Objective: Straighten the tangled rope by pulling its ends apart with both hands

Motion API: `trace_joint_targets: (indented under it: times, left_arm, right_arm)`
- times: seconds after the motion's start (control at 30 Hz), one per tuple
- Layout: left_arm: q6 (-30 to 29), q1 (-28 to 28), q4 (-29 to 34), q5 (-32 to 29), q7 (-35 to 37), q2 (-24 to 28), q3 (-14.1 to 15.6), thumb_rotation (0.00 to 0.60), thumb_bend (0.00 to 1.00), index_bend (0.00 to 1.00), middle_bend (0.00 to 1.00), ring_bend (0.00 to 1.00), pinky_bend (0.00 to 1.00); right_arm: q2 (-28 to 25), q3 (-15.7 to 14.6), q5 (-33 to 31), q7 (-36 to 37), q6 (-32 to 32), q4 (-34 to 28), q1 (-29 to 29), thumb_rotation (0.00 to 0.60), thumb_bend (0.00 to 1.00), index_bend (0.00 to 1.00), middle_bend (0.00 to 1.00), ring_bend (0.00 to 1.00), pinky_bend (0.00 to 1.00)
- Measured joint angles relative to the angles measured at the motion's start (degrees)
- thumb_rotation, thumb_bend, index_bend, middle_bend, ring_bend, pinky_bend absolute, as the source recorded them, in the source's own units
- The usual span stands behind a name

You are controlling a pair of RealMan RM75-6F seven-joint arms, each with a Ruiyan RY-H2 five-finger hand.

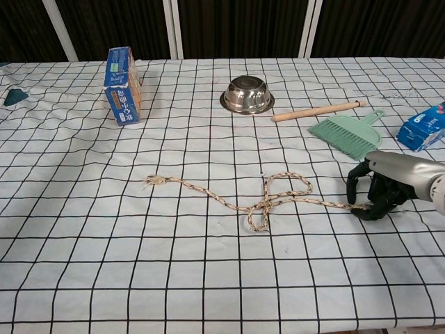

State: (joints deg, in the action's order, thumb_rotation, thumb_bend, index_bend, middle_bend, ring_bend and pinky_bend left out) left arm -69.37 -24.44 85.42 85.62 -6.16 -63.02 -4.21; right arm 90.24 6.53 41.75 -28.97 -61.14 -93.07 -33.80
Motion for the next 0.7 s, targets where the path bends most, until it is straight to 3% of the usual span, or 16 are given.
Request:
trace_joint_targets:
  times: [0.53,0.7]
  left_arm:
    - [0.0,0.0,0.3,-0.2,-0.5,0.4,0.1,0.6,0.07,0.12,0.09,0.0,0.12]
    - [0.4,-0.1,0.7,-0.2,-0.6,0.4,0.2,0.6,0.1,0.12,0.13,0.08,0.19]
  right_arm:
    - [0.6,0.1,-0.2,0.1,0.0,0.4,0.0,0.6,0.42,0.6,1.0,1.0,1.0]
    - [0.3,0.1,0.0,-0.1,-0.1,0.1,-0.1,0.6,0.43,0.61,1.0,1.0,1.0]
